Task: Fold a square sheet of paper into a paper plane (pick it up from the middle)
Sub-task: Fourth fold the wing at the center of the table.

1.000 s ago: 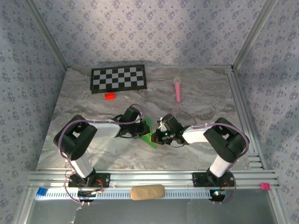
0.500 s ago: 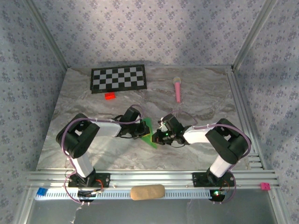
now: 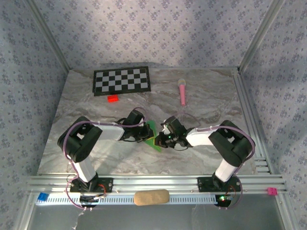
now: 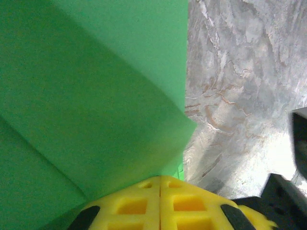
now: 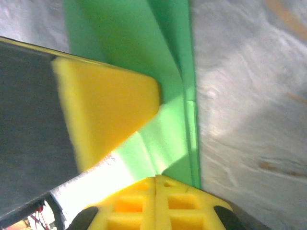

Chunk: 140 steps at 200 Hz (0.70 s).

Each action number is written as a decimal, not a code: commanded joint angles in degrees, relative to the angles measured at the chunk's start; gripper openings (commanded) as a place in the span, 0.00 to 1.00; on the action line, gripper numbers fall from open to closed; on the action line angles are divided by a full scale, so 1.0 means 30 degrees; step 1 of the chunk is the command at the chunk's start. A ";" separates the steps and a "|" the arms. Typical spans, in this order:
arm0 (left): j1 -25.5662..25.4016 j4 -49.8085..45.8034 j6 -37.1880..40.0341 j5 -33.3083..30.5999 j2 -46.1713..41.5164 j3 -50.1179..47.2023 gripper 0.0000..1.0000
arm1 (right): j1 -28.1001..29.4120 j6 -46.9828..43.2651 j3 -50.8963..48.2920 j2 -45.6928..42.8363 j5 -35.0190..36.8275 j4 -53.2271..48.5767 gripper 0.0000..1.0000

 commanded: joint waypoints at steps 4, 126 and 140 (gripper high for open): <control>0.0170 -0.0351 -0.0054 -0.0729 0.0437 -0.0351 0.09 | 0.0204 0.0339 -0.1435 0.0414 0.0814 -0.0992 0.02; 0.2890 -0.0063 0.0702 -0.0189 0.1117 0.0310 0.09 | -0.0137 -0.0391 -0.2225 0.0005 0.0331 -0.1743 0.01; 0.3034 -0.0271 0.0894 -0.0166 0.1160 0.0531 0.09 | -0.0145 -0.0462 -0.2196 -0.0021 0.0323 -0.1779 0.01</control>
